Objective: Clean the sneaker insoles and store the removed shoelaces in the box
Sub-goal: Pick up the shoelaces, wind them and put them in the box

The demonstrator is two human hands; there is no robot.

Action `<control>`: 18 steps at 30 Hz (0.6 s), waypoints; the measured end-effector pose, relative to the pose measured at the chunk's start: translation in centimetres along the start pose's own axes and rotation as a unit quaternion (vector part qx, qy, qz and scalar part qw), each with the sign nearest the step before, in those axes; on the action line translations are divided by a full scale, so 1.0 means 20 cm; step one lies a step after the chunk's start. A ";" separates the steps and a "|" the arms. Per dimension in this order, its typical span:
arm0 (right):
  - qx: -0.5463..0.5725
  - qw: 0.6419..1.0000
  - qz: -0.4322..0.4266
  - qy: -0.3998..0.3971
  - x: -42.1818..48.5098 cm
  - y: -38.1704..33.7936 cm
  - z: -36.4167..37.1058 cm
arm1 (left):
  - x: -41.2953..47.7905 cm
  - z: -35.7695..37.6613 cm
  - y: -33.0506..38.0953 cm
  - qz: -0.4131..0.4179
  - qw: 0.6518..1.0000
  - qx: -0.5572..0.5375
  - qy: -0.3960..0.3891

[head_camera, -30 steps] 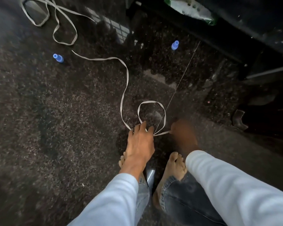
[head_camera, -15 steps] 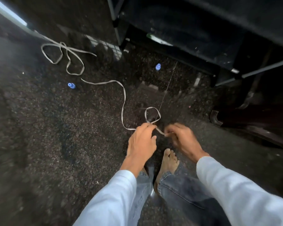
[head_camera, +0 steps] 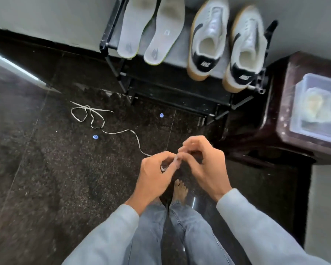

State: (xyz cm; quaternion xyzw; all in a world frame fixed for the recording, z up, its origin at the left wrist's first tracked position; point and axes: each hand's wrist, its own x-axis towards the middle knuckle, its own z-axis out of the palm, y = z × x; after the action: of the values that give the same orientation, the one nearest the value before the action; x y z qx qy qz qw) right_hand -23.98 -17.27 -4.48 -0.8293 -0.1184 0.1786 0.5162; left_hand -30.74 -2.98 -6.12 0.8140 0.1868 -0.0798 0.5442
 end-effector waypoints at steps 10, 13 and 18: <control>0.203 0.964 0.087 -0.150 -0.25 -0.39 -0.19 | -0.22 -0.16 0.64 -0.148 0.927 -0.344 -0.006; 0.198 0.967 0.081 -0.137 -0.35 -0.47 -0.18 | -0.25 -0.23 0.76 -0.168 0.904 -0.394 -0.014; 0.074 0.996 0.031 -0.046 -0.40 -0.64 -0.15 | -0.22 -0.40 0.87 -0.165 0.893 -0.417 -0.018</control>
State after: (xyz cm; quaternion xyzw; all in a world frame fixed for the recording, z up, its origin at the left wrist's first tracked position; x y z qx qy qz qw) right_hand -30.13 -17.15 9.64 -0.7832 -0.1028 0.2405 0.5641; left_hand -28.62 -2.50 13.46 0.4679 0.3245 -0.0975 0.8162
